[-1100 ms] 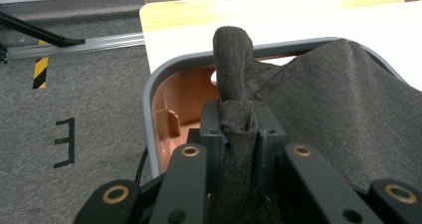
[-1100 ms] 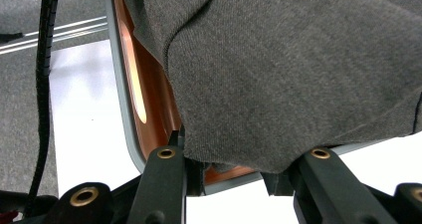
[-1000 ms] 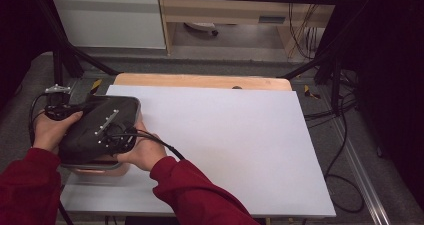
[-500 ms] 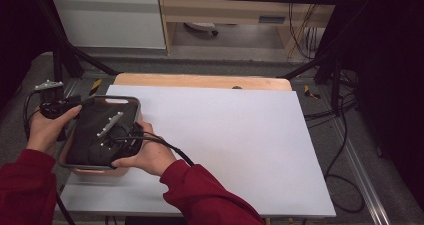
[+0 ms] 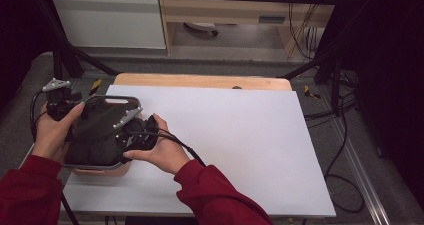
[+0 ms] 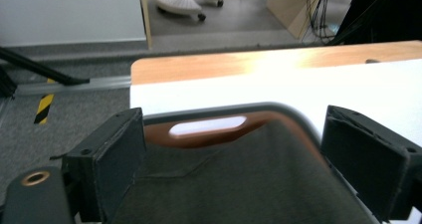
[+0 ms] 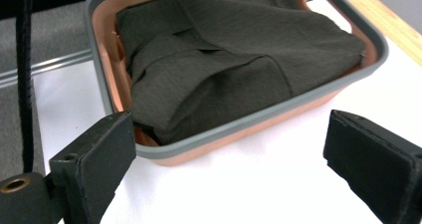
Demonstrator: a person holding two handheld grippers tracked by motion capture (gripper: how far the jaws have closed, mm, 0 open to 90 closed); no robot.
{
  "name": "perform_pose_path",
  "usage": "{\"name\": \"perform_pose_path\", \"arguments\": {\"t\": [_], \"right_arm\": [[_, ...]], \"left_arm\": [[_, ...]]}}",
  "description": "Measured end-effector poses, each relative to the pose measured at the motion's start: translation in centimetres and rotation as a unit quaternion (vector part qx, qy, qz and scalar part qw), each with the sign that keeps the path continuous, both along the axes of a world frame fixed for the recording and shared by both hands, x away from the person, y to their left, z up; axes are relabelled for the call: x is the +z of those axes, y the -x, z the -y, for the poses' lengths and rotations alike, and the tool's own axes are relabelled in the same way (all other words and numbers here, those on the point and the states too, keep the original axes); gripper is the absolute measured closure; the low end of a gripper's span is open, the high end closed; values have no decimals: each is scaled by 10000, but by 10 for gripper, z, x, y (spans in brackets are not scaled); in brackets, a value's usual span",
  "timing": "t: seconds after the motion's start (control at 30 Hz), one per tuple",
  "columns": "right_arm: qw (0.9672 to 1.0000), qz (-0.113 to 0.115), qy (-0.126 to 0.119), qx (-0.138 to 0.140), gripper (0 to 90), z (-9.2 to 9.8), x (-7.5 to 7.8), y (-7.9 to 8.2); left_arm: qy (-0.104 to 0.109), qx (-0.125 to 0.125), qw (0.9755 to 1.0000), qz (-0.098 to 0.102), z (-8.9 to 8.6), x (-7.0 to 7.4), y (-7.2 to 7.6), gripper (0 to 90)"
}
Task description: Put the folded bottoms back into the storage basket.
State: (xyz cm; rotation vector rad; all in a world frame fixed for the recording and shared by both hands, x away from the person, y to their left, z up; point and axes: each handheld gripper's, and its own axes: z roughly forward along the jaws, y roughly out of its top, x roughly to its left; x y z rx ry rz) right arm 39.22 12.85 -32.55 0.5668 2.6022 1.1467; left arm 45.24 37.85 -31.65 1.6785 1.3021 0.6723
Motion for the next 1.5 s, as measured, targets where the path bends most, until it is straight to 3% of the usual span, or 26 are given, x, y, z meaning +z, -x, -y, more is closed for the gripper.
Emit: {"name": "perform_pose_path", "arguments": {"t": [0.23, 0.47, 0.57, 0.7, 0.83, 0.97, 1.2, 1.3, 1.5], "right_arm": [[9996, 56, -213, -165, 72, 27, -2, -1], [9985, 30, -412, -357, 73, 57, -9, -2], [9976, 50, -499, -470, 73, 67, -9, -5], [9967, 45, -568, -579, 71, 79, -9, -10], [9956, -39, -690, -626, 84, 89, -10, -16], [9943, -74, -762, -749, 80, 98, -10, -22], [9919, -173, -887, -887, 73, 112, -6, -29], [9910, -121, -923, -961, 90, 118, -2, -32], [9888, -62, -1056, -1053, 103, 123, 0, -33]], "left_arm": [[-58, -143, 9998, 95, 22, -1, 14, 95], [64, -209, 9995, 211, 41, -12, 34, 89], [-63, -173, 9993, 333, 49, -16, 42, 89], [64, -230, 9988, 416, 55, -23, 51, 89], [-64, -223, 9988, 421, 54, -28, 57, 84], [155, -288, 9987, 398, 53, -30, 62, 84], [243, -369, 9982, 416, 66, -32, 72, 87], [97, -542, 9971, 534, 76, -32, 79, 78], [27, -676, 9957, 632, 90, -35, 85, 75]]}}
